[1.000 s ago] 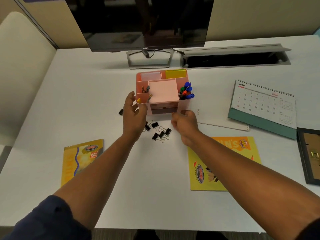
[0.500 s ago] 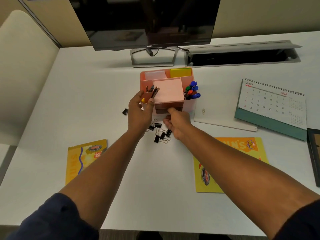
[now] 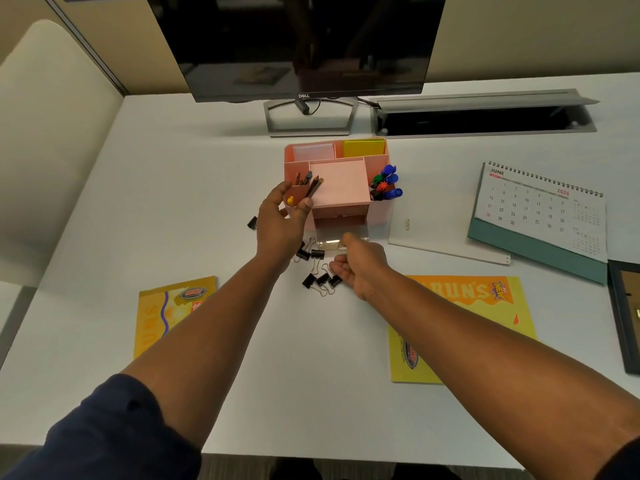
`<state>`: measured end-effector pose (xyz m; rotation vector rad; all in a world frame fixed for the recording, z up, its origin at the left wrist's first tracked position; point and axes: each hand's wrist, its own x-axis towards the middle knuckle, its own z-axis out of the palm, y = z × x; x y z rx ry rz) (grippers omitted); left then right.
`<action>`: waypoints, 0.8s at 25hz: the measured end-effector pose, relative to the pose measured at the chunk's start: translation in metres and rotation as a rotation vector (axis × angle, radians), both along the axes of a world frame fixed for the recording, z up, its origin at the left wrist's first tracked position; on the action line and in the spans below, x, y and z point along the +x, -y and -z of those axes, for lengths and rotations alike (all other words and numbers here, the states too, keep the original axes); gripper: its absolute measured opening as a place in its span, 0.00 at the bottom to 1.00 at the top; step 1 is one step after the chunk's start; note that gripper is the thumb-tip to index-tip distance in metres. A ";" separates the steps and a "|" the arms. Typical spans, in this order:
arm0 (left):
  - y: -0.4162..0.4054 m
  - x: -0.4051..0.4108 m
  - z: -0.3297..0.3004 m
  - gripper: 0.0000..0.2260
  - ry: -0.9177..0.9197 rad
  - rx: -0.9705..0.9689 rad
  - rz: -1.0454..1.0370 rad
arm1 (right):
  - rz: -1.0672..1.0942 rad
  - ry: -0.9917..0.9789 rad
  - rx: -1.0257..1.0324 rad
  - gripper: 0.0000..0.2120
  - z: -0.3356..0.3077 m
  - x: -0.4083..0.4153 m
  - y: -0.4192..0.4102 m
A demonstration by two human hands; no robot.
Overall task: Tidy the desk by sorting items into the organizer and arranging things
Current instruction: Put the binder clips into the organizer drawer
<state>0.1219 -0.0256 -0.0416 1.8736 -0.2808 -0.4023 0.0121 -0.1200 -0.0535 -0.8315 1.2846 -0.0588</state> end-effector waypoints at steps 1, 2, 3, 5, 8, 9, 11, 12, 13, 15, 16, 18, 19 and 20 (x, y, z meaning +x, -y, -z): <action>0.000 0.000 -0.001 0.25 -0.001 0.003 0.006 | 0.006 -0.001 0.003 0.13 0.001 -0.003 0.000; 0.000 0.001 -0.003 0.25 0.001 0.007 0.012 | 0.012 0.001 0.010 0.14 0.001 -0.005 -0.001; 0.000 0.001 -0.004 0.25 0.011 0.021 0.017 | 0.013 0.006 0.015 0.15 0.001 -0.008 -0.003; -0.002 -0.002 -0.007 0.26 0.071 0.058 0.036 | 0.022 0.025 0.021 0.15 0.001 -0.014 -0.007; -0.014 -0.017 -0.005 0.23 0.173 0.123 -0.047 | -0.020 0.061 -0.051 0.14 0.007 -0.031 -0.015; -0.021 -0.025 -0.003 0.19 0.206 0.146 -0.093 | -0.098 0.038 -0.155 0.13 0.010 -0.038 -0.019; -0.037 -0.046 0.008 0.12 0.230 0.214 -0.092 | -0.374 -0.037 -0.507 0.12 0.017 -0.052 -0.024; -0.045 -0.056 0.016 0.11 0.225 0.265 -0.044 | -0.536 -0.044 -0.694 0.13 0.019 -0.059 -0.027; -0.053 -0.065 0.023 0.12 0.214 0.322 0.023 | -0.683 -0.031 -0.841 0.16 0.022 -0.064 -0.028; -0.066 -0.077 0.035 0.17 0.206 0.409 0.167 | -0.908 -0.009 -0.994 0.20 0.025 -0.069 -0.029; -0.068 -0.080 0.040 0.18 0.218 0.434 0.223 | -0.987 -0.007 -1.048 0.20 0.025 -0.070 -0.029; -0.068 -0.080 0.042 0.17 0.260 0.494 0.306 | -1.087 0.000 -1.157 0.13 0.025 -0.071 -0.028; -0.067 -0.079 0.041 0.16 0.278 0.534 0.344 | -1.118 -0.001 -1.194 0.09 0.025 -0.072 -0.029; -0.067 -0.077 0.039 0.14 0.279 0.568 0.376 | -1.155 -0.009 -1.224 0.06 0.025 -0.073 -0.028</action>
